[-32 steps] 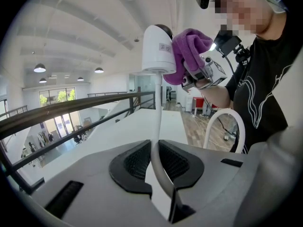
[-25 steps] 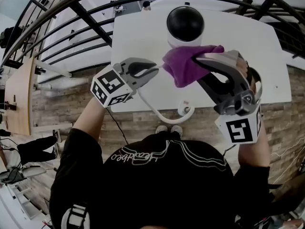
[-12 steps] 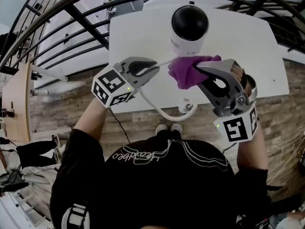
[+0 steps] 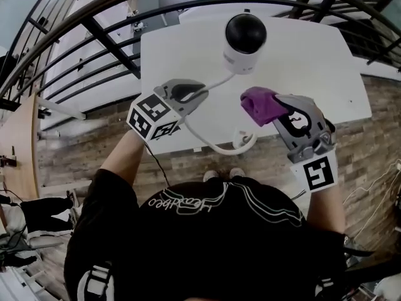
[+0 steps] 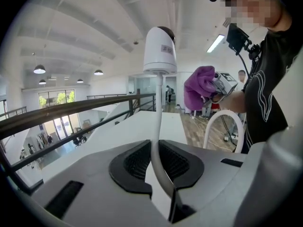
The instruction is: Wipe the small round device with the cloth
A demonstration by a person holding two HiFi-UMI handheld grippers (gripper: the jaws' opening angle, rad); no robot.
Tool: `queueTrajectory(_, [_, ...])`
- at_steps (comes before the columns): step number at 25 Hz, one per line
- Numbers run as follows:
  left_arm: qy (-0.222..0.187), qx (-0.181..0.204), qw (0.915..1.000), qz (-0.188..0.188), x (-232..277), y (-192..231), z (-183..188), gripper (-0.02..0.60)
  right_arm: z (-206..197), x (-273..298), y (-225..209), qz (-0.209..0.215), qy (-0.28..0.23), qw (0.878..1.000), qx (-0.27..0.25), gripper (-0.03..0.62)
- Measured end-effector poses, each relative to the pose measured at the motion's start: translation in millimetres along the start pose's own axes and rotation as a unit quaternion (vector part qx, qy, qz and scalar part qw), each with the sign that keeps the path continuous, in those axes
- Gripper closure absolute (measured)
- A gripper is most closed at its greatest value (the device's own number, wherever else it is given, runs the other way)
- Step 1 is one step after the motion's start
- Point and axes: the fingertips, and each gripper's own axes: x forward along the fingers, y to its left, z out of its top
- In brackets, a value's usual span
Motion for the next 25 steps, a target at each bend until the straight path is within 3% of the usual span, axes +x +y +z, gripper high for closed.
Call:
queueTrajectory(3, [0.007,-0.001,1.0,0.003,0.2,-1.5,4.6,0.522,4.7,-13.4,-15.8,-0.013,-0.024,0.999,0.027,0.528])
queueTrajectory(11, [0.04,0.002,0.9987,0.03,-1.8,-3.8,7.6,0.52,-1.1,-30.1,-55.0,0.006,-0.109,0.989,0.101,0.528])
queueTrajectory(18, [0.068,-0.007,0.9946,0.078,1.5,-3.9,7.1,0.52,-11.3,-21.5,-93.3,0.043,-0.17,0.982,0.076,0.528])
queueTrajectory(25, [0.09,0.006,0.9895,0.112,5.6,-0.2,7.4,0.52,-2.5,-1.6,-142.8,0.075,-0.256,0.959,0.096,0.528])
